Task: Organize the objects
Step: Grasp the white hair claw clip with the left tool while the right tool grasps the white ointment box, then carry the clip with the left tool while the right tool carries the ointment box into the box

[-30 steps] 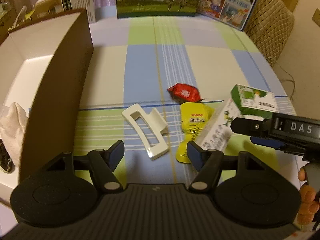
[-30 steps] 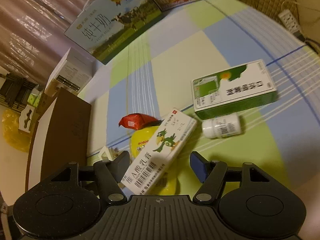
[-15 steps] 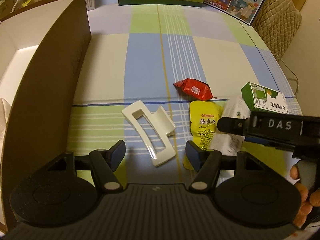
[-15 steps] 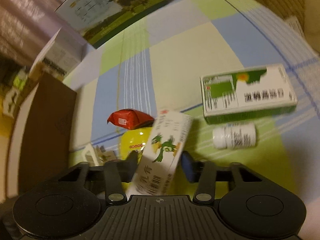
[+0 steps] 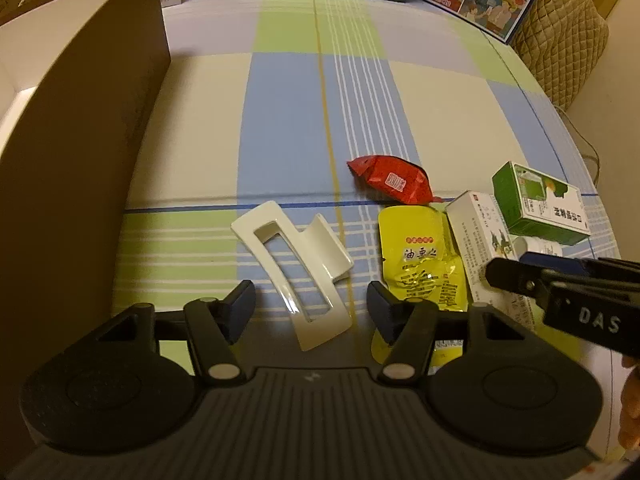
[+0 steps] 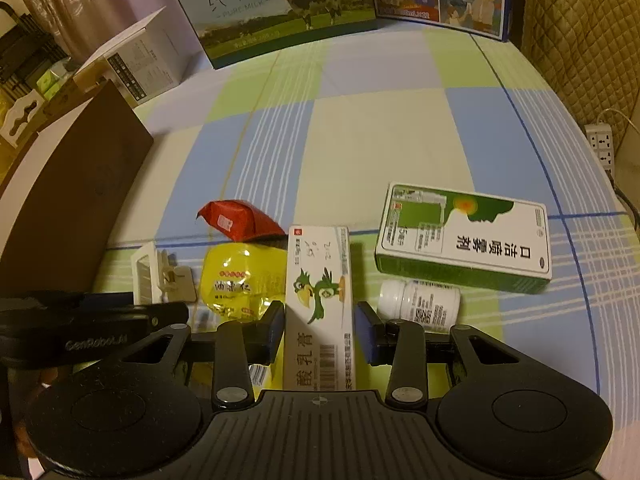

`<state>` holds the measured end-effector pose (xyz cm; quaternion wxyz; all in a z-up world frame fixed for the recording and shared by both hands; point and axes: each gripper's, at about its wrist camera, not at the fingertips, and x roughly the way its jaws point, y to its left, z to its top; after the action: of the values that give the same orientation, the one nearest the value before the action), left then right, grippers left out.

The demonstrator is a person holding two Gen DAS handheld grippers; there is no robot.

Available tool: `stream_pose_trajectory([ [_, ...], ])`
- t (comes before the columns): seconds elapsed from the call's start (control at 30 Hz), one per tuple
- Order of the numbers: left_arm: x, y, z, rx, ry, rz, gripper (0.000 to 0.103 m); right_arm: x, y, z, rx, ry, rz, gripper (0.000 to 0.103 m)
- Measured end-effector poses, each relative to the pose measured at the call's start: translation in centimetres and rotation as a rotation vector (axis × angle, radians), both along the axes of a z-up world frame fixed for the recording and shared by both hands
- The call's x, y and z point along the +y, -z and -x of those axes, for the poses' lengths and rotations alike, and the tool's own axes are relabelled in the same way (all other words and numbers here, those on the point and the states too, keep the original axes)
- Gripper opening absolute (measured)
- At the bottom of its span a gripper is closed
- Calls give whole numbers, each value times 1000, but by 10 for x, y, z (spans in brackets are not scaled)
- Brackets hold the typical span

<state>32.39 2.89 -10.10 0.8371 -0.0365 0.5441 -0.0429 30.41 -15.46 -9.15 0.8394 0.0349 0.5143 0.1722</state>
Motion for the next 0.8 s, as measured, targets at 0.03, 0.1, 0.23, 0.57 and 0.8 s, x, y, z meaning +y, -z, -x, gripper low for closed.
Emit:
stream_pose_trajectory([
  [0.03,0,1,0,-1,3,1,43,0,-1,1,1,-1,-1,36],
  [0.1,1,4,0,0,4,4,36,0,-2,4,-7,-20,1,36],
  [0.23,4,3,8,-16,21,13,27,-1,-1,13,-14,-62,26,35],
  [0.57,14,3,59,40,55,45,26,-14,-3,49,27,-109,68,35],
  [0.8,10,-3,67,21,59,86,45,-17,-1,45,18,-73,50,45],
])
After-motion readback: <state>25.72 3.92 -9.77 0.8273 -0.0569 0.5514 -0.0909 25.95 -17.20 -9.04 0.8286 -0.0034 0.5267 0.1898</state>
